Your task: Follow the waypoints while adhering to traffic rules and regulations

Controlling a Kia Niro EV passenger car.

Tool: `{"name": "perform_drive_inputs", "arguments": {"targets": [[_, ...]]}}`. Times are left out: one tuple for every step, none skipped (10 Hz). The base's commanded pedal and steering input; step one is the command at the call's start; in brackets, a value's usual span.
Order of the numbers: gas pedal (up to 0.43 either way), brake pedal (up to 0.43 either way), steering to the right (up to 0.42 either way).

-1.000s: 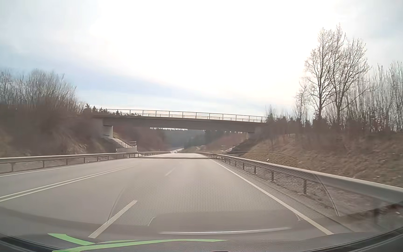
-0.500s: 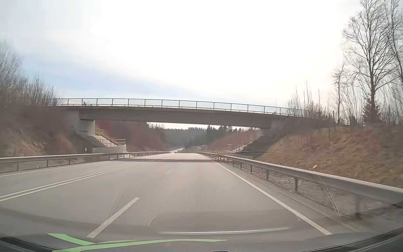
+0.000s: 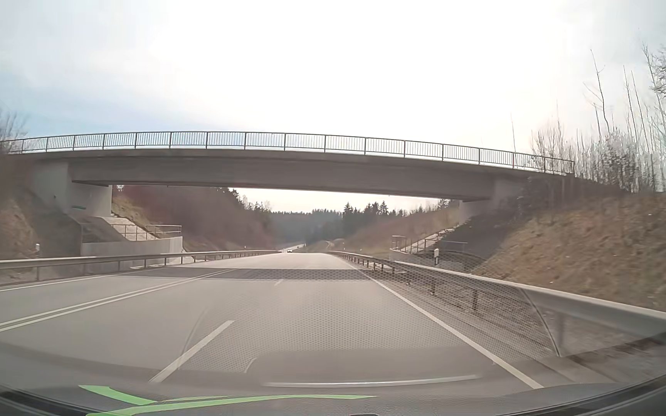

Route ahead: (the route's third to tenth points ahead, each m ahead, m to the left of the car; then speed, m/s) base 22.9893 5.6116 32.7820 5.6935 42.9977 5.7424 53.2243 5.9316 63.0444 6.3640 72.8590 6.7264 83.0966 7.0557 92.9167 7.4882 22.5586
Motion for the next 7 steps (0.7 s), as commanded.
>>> {"name": "perform_drive_inputs", "arguments": {"targets": [[0.047, 0.000, 0.000], [0.059, 0.000, 0.000], [0.059, 0.000, 0.000], [0.067, 0.000, 0.000], [0.079, 0.000, 0.000], [0.079, 0.000, 0.000], [0.087, 0.000, 0.000]]}}
